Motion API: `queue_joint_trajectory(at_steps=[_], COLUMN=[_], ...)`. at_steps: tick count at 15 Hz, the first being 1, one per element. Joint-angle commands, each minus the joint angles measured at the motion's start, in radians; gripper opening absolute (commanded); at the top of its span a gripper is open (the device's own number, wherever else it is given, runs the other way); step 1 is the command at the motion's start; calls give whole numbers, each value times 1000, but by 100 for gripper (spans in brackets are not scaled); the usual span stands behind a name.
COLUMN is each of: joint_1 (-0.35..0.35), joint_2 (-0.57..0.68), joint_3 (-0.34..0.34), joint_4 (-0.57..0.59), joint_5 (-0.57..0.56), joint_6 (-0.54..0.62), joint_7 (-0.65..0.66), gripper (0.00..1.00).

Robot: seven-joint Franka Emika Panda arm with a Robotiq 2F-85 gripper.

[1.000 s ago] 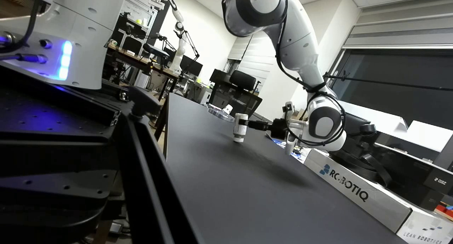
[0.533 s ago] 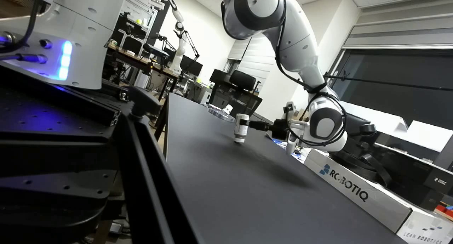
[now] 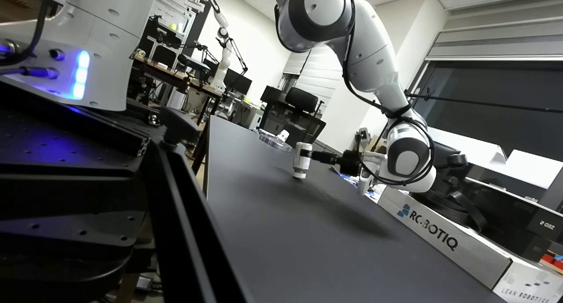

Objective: Lay the bottle on its side then place it upside down

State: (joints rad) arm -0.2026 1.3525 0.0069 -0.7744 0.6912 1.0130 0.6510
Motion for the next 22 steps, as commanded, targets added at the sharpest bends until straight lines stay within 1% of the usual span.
queue_joint_trajectory(at_steps=[1, 4, 12, 14, 17, 18, 22], joint_1=[-20, -18, -13, -7, 6, -1, 6], joint_2=[48, 36, -11, -36, -65, -50, -64], joint_3=[19, 20, 53, 50, 48, 50, 50], joint_4=[83, 82, 148, 145, 149, 129, 130], joint_5=[13, 10, -7, -2, -32, -6, -12], joint_6=[-32, -30, -60, -65, -99, -69, -83], joint_7=[62, 52, 8, -13, -74, -46, -70], gripper=[80, 100, 100, 100, 100, 100, 100])
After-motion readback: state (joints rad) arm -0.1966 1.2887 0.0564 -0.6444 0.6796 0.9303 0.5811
